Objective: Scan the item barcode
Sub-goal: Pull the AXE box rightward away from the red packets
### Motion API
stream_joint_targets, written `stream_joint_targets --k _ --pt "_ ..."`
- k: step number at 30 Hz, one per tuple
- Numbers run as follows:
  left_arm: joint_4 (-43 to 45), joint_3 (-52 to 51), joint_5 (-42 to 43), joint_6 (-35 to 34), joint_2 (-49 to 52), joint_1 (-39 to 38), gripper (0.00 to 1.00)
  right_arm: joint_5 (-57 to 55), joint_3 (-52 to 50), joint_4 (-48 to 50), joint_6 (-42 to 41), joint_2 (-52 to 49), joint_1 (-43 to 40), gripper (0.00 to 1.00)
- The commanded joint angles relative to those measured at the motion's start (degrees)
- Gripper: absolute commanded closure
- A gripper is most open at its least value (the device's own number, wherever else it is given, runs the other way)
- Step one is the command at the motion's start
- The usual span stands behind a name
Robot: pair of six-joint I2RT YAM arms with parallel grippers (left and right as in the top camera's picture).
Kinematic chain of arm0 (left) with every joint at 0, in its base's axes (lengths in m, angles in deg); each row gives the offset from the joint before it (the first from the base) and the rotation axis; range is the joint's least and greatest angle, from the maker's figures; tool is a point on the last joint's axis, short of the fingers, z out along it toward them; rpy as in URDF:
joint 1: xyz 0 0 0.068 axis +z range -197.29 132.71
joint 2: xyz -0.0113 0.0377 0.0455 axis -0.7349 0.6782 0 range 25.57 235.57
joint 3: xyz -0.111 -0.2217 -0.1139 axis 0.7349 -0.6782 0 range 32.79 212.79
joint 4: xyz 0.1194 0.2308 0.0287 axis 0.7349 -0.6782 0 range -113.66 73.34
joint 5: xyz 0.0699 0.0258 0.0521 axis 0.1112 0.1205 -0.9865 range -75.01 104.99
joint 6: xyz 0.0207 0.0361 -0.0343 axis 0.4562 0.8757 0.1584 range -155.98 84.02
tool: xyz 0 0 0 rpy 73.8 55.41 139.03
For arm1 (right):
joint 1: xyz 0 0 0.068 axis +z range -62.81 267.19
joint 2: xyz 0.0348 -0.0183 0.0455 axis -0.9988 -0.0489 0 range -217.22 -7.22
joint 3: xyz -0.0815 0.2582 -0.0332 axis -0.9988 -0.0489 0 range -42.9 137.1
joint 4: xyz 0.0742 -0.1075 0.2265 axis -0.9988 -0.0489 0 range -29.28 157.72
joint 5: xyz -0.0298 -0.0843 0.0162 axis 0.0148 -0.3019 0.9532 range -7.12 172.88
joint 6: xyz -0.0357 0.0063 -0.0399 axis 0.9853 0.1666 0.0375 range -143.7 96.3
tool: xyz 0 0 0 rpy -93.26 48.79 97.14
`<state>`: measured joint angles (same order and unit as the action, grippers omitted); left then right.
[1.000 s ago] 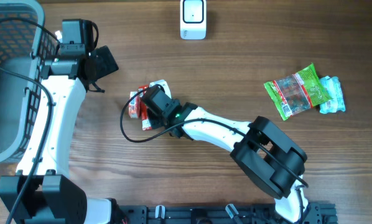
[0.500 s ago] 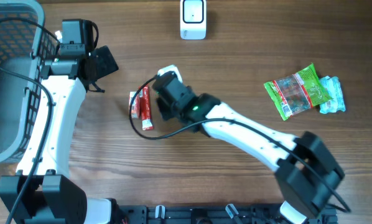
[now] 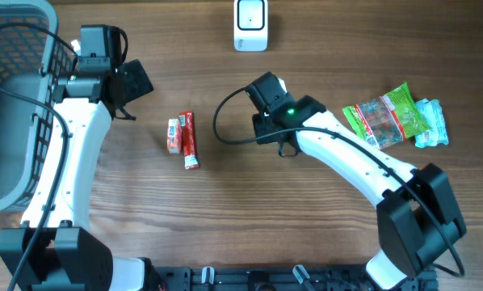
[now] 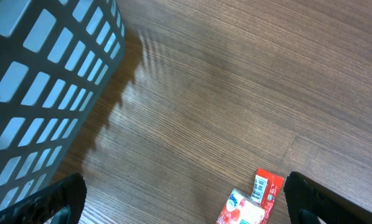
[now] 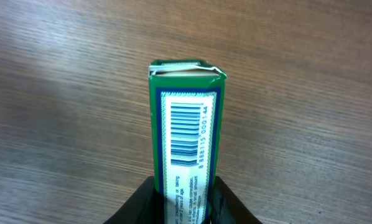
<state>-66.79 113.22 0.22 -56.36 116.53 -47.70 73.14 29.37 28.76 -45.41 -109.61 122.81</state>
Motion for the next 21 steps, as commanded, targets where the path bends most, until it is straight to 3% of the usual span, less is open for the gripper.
stream_joint_targets --k 1,5,8,14,19,21 --pt "-0.07 0.48 -0.7 0.68 -0.13 0.31 0.0 -1.22 -5.75 4.39 0.5 0.48 -0.02 0.74" --pt "-0.07 0.48 -0.7 0.68 -0.13 0.31 0.0 -1.16 -9.57 9.73 -0.96 0.48 -0.02 0.73" --pt "-0.07 0.48 -0.7 0.68 -0.13 0.31 0.0 -1.18 -9.7 10.45 -0.76 0.48 -0.04 0.59" --pt "-0.07 0.48 -0.7 0.68 -0.13 0.31 0.0 -0.92 -8.2 9.53 0.79 1.53 -0.76 0.46" --pt "-0.07 0.48 -0.7 0.68 -0.13 0.31 0.0 5.33 -3.8 4.76 0.37 6.84 -2.67 0.48" --pt "-0.07 0.48 -0.7 0.68 -0.13 0.31 0.0 7.06 -3.82 3.21 -3.43 7.8 -2.86 0.5"
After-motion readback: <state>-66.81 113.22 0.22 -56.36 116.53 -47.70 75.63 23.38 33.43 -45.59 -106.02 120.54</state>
